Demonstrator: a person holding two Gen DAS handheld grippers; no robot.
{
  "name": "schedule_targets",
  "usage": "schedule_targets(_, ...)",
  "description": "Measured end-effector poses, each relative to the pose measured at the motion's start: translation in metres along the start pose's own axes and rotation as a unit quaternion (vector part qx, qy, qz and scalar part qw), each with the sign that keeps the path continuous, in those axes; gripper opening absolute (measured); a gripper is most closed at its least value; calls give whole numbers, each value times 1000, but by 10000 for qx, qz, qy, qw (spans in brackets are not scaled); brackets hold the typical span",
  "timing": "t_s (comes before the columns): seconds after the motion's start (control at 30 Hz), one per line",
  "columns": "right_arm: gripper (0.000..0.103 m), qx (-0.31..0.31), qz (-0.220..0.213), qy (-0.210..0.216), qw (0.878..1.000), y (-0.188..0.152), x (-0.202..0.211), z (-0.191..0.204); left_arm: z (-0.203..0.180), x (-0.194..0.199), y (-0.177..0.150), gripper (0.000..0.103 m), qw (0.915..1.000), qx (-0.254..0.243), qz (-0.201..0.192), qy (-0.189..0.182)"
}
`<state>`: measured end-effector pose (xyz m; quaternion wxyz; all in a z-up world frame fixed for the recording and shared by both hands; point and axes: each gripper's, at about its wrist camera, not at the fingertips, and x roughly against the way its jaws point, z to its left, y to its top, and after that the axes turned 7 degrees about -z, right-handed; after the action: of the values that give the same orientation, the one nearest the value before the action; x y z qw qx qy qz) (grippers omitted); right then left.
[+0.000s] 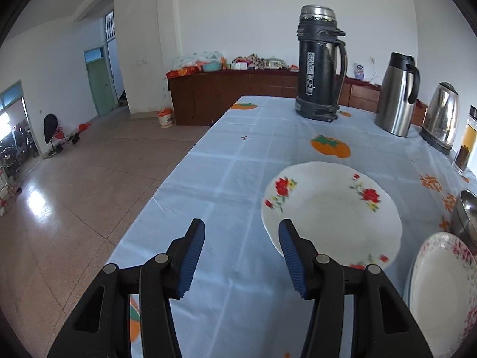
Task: Organize plates and bowls
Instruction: 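Move the left gripper to the small white plate with red flowers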
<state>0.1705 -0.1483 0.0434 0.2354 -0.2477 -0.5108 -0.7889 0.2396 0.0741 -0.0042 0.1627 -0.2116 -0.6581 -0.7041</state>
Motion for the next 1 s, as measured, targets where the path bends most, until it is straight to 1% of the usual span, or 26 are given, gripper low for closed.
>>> schedule_targets(0.07,48,-267,341,181,9989,7,-19,-5,6,-11,10,55,9999,105,121,-47)
schedule_targets(0.1,48,-510,533,312,9968,10,-31,-10,8,-17,15,55,9997,158,183,-56)
schedule_targets(0.13,48,-653,630,364,9952,13,-40,-14,11,-23,19,55,9994,223,272,-23)
schedule_targets(0.23,48,-846,629,269,9941,19,-55,-22,17,-39,28,55,9974,531,477,-21)
schedule_targets(0.3,48,-876,614,232,9940,21,-62,-23,16,-47,32,55,9967,601,537,-42)
schedule_targets(0.4,48,-964,637,253,9930,26,-68,-26,15,-58,36,55,9963,643,553,139)
schedule_targets(0.5,48,-923,624,167,9936,32,-75,-26,24,-69,33,55,9934,941,649,33)
schedule_targets(0.57,48,-868,599,66,9944,36,-81,-26,29,-73,30,55,9937,928,608,140)
schedule_targets(0.6,48,-873,595,44,9944,38,-84,-28,29,-75,30,55,9943,847,603,232)
schedule_targets(0.63,46,-893,584,6,9943,39,-89,-29,29,-75,31,55,9949,774,602,241)
schedule_targets(0.7,39,-937,601,-6,9938,41,-97,-31,30,-73,34,55,9949,851,535,-9)
schedule_targets(0.73,38,-973,620,5,9933,41,-102,-32,30,-72,35,55,9943,905,540,-182)
schedule_targets(0.87,38,-1229,739,73,9896,40,-114,-38,30,-76,35,55,9903,1043,663,-632)
schedule_targets(1.0,38,-1165,803,31,9899,38,-119,-33,32,-85,32,55,9856,1213,881,-777)
